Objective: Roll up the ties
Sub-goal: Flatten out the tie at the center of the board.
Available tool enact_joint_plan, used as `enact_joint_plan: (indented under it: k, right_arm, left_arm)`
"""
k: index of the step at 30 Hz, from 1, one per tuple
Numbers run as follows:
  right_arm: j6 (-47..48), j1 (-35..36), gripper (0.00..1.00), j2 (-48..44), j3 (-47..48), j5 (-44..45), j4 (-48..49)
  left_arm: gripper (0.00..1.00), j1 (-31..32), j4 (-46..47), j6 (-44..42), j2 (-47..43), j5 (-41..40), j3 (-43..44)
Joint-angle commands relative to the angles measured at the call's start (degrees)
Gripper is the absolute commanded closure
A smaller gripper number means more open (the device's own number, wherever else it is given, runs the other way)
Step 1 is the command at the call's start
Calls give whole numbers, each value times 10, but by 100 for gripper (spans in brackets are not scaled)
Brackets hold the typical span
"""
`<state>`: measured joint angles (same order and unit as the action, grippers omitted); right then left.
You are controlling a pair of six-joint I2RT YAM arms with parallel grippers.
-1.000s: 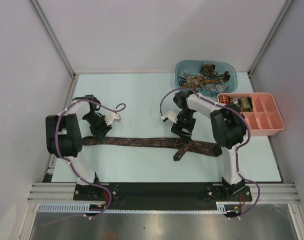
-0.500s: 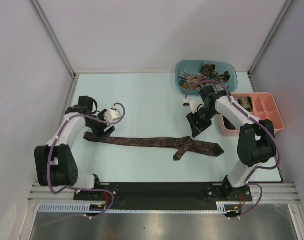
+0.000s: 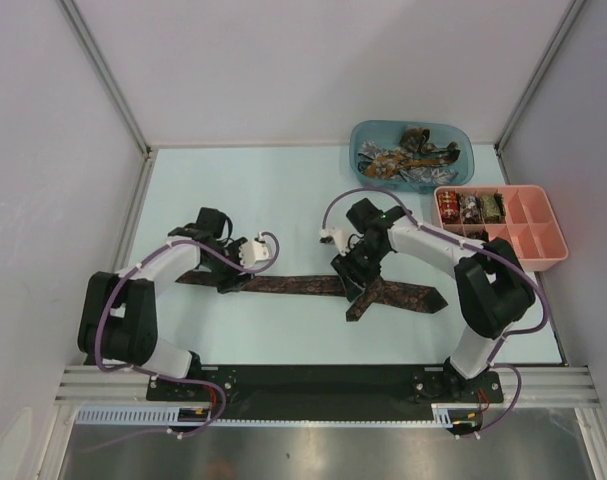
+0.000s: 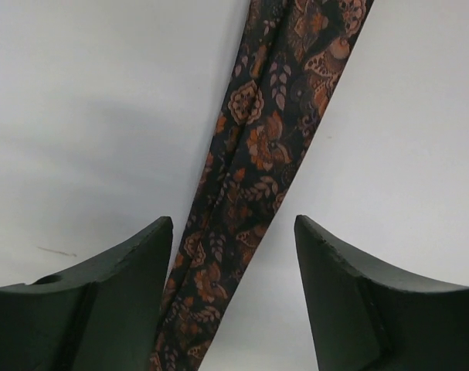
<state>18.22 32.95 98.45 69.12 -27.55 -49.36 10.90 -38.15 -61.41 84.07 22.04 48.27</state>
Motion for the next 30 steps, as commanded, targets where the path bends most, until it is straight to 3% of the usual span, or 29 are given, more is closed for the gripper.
enact_joint_plan:
  k: [1, 3, 7, 15, 19, 22, 23, 25, 26, 30]
  right_arm:
    - [4, 49, 53, 26, -4, 40, 31]
    - [11, 69, 53, 39, -7, 61, 39]
    - [18, 109, 53, 58, -20, 87, 56]
    - [49, 161, 52, 47, -53, 145, 62]
    - [64, 169, 57, 33, -79, 185, 69]
    - [74, 168, 71, 16, -102, 227, 79]
    - [77, 166, 80, 3, -112, 244, 81]
    - [80, 154, 89, -11, -118, 254, 79]
    - [81, 150, 100, -21, -120, 260, 77]
    - [101, 114, 100, -74, -126, 265, 55]
  left_arm:
    - [37, 14, 42, 13, 24, -13, -3]
    - [43, 14, 43, 11, 38, -16, -3]
    - [68, 13, 42, 5, 53, -21, -9]
    - [96, 12, 33, 4, 53, -11, -14]
    - [100, 6, 25, 4, 46, -9, -9]
    - [100, -4, 15, 0, 33, -3, 0]
    - [100, -7, 8, 0, 25, -2, 2]
    - [100, -14, -2, -6, 18, -2, 7]
    - [100, -15, -4, -8, 14, -2, 7]
    - [100, -21, -13, -18, -2, -9, 4]
